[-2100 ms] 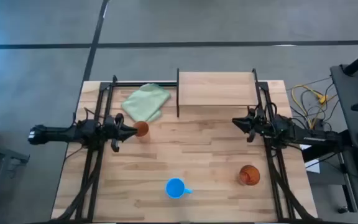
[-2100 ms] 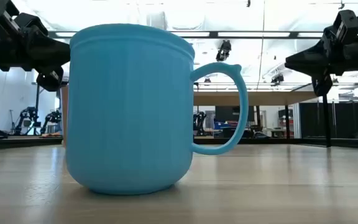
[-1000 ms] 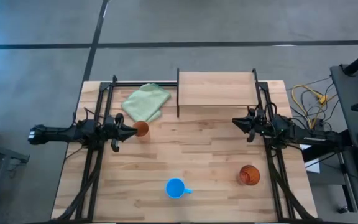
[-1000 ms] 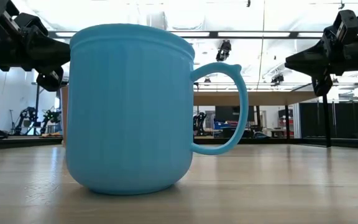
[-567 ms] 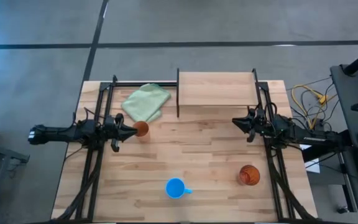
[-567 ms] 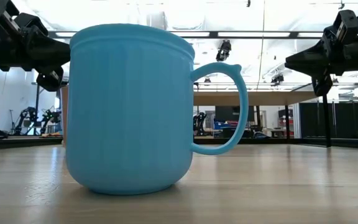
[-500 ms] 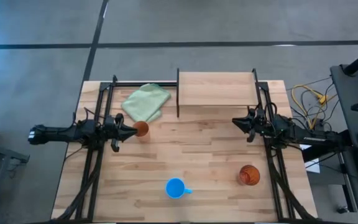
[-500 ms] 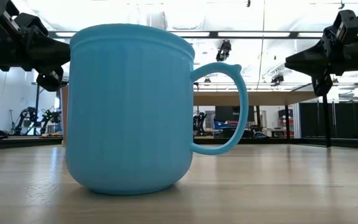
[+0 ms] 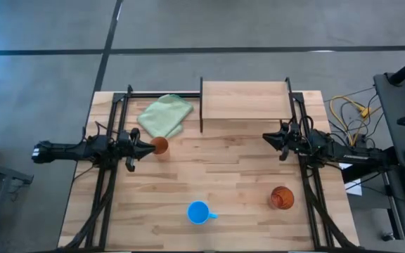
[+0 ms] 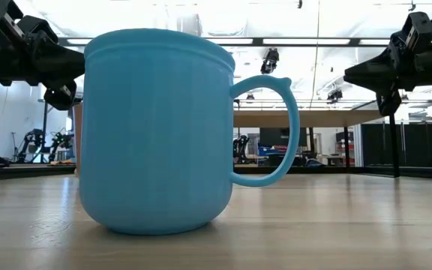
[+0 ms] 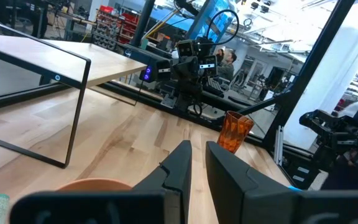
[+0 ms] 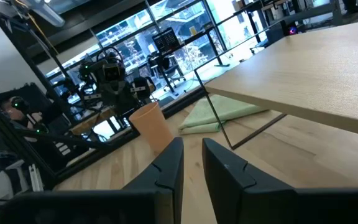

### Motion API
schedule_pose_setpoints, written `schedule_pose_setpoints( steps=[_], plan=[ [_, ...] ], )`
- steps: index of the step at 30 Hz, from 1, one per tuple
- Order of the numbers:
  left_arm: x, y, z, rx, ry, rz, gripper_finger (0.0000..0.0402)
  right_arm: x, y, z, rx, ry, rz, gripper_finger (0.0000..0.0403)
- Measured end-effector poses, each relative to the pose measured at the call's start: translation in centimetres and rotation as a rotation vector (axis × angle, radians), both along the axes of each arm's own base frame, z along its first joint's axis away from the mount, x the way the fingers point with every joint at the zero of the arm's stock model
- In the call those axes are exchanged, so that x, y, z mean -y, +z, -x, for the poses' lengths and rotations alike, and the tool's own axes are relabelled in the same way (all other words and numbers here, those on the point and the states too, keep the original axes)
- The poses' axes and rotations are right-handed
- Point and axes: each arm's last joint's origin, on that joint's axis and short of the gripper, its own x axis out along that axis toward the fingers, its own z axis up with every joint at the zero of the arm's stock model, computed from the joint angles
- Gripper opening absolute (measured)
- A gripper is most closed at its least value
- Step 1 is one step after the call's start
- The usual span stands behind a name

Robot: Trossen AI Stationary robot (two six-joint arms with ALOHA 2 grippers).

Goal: Stack small to large cups/mugs on shelf

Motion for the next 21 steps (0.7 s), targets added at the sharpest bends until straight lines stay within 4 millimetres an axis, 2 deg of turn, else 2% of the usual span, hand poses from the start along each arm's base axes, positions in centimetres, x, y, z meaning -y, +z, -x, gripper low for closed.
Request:
schedule_pose_setpoints(
  steps=[16,21],
  plan=[
    [0.00,0.00,0.00,0.000,0.000,0.000,0.0034,0.02,0.05,0.01,0.007,-0.008,-0.005,0.0054],
    [0.00,0.00,0.00,0.000,0.000,0.000,0.0034,0.00,0.13,0.00,0.041,0.001,-0.095,0.0054]
  ],
)
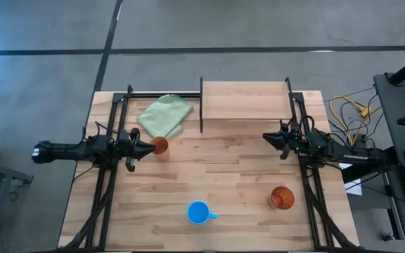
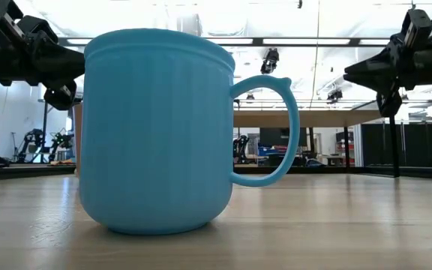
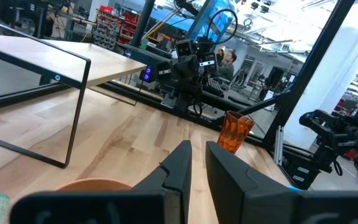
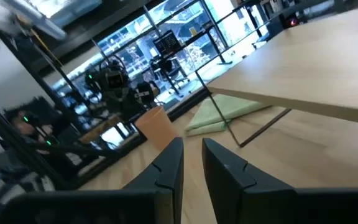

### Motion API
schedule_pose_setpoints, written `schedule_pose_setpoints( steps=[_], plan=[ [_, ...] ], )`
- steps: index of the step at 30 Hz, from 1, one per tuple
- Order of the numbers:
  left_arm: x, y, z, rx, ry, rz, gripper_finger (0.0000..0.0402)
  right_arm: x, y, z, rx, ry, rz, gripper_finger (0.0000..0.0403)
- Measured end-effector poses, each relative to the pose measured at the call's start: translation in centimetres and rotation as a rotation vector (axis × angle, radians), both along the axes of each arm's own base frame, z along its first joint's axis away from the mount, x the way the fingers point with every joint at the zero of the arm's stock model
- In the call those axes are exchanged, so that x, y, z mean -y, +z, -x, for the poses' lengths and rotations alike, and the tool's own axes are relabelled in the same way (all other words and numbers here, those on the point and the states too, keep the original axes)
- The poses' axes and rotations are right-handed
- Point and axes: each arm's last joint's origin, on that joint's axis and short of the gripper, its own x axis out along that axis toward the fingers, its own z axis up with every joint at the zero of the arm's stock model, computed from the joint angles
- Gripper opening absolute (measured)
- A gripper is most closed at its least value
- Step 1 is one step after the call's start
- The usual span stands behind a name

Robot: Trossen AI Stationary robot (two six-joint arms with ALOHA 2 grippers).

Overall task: Stack small to large cups/mugs on shelf
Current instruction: Put the light brown cup on the shelf

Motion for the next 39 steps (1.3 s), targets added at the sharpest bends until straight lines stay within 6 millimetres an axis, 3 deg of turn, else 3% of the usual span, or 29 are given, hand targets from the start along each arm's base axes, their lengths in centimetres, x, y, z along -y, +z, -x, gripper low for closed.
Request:
schedule_pose_setpoints(
  steps=[5,9,13,18,22,26,33,39],
  plan=[
    [-0.2,0.1,0.0,0.000,0.053,-0.049,0.0034,0.0,0.3,0.0,0.026,0.002,0.012,0.0054],
    [0.1,0.9,0.2,-0.035,-0.024,-0.027,0.0034,-0.1,2.2,0.3,0.139,-0.002,0.065,0.0054],
    [0.2,4.0,1.0,-0.176,-0.071,-0.008,0.0034,-0.1,5.7,0.8,0.123,-0.018,0.169,0.0054],
    [0.1,10.1,1.4,-0.425,-0.064,-0.063,0.0034,-0.1,11.4,0.7,0.017,-0.027,0.280,0.0054],
    [0.1,13.6,0.1,-0.676,-0.064,-0.133,0.0034,0.1,15.5,-0.8,-0.137,-0.012,0.384,0.0054],
    [0.2,15.5,-1.6,-0.772,-0.093,-0.151,0.0034,0.3,18.8,-2.8,-0.228,0.003,0.440,0.0054],
    [0.4,15.0,-5.9,-0.816,-0.108,-0.166,0.0034,0.7,22.1,-6.4,-0.369,0.037,0.420,0.0054],
    [0.5,13.6,-9.4,-0.899,-0.087,-0.145,0.0034,1.0,22.0,-8.9,-0.597,0.095,0.415,0.0054]
  ],
)
